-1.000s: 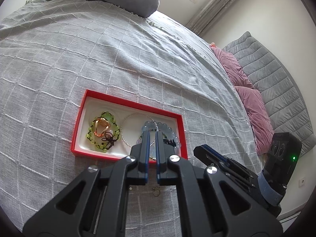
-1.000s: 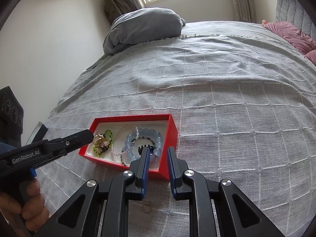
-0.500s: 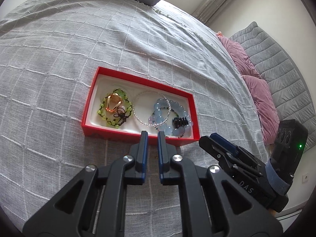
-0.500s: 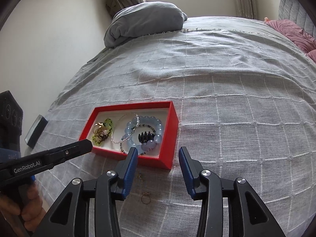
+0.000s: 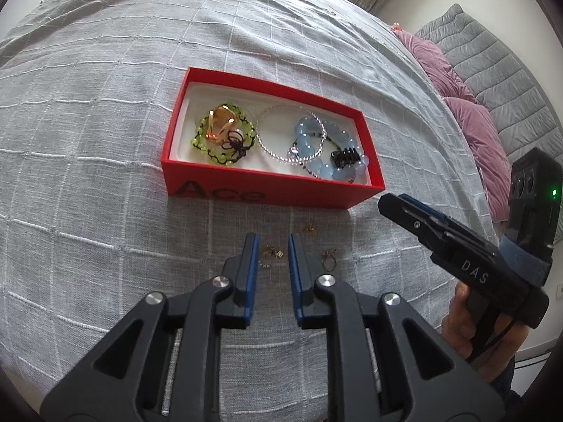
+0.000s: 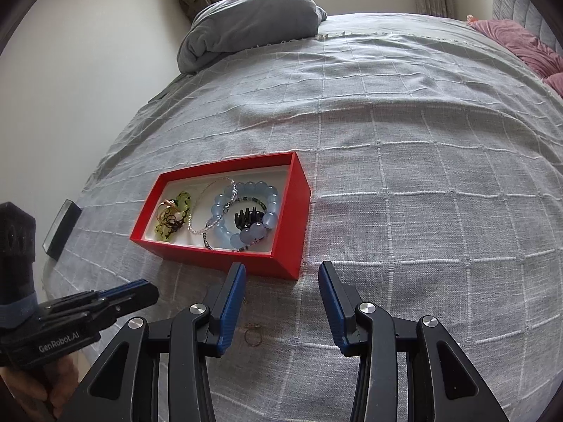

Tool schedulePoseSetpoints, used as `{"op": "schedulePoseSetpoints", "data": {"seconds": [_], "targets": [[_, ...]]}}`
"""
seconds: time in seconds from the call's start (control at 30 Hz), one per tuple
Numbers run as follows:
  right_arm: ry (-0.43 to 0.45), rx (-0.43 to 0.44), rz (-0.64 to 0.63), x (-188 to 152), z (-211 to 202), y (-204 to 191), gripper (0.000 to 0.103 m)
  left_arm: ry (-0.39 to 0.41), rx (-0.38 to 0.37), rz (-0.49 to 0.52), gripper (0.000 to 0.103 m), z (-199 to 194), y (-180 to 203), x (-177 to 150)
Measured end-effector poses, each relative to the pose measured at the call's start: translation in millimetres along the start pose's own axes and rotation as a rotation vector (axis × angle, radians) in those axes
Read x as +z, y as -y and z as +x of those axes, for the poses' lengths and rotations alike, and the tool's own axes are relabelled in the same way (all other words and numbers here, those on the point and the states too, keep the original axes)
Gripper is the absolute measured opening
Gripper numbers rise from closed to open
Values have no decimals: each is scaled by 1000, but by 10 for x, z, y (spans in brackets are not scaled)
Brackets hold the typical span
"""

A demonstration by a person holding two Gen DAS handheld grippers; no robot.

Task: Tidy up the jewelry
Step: 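Move both open tools back toward the small earrings beside the box, then close the left tool on the small gold earring on the bedspread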

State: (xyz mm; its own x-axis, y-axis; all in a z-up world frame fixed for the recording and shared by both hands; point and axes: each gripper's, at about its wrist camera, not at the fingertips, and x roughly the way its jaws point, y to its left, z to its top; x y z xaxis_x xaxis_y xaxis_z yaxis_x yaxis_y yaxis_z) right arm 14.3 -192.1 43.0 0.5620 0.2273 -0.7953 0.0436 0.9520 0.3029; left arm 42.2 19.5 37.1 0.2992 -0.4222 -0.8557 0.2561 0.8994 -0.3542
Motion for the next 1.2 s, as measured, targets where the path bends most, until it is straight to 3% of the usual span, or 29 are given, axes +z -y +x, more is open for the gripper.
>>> {"op": "schedulePoseSetpoints", "data": {"seconds": [0.57, 0.83, 1.07, 1.2], "targets": [[-29, -13, -4, -37, 52, -15, 44, -72, 106, 112, 35, 336, 216, -150], [-30, -11, 2, -31, 45, 4, 44, -84, 158, 187, 36, 494, 346, -126], [-22, -8, 13, -11, 6, 38, 44, -100, 98, 100, 36, 482, 180, -66], [-24, -7, 11, -12, 8, 36, 44, -91, 100, 80, 36, 452, 110, -54]]}}
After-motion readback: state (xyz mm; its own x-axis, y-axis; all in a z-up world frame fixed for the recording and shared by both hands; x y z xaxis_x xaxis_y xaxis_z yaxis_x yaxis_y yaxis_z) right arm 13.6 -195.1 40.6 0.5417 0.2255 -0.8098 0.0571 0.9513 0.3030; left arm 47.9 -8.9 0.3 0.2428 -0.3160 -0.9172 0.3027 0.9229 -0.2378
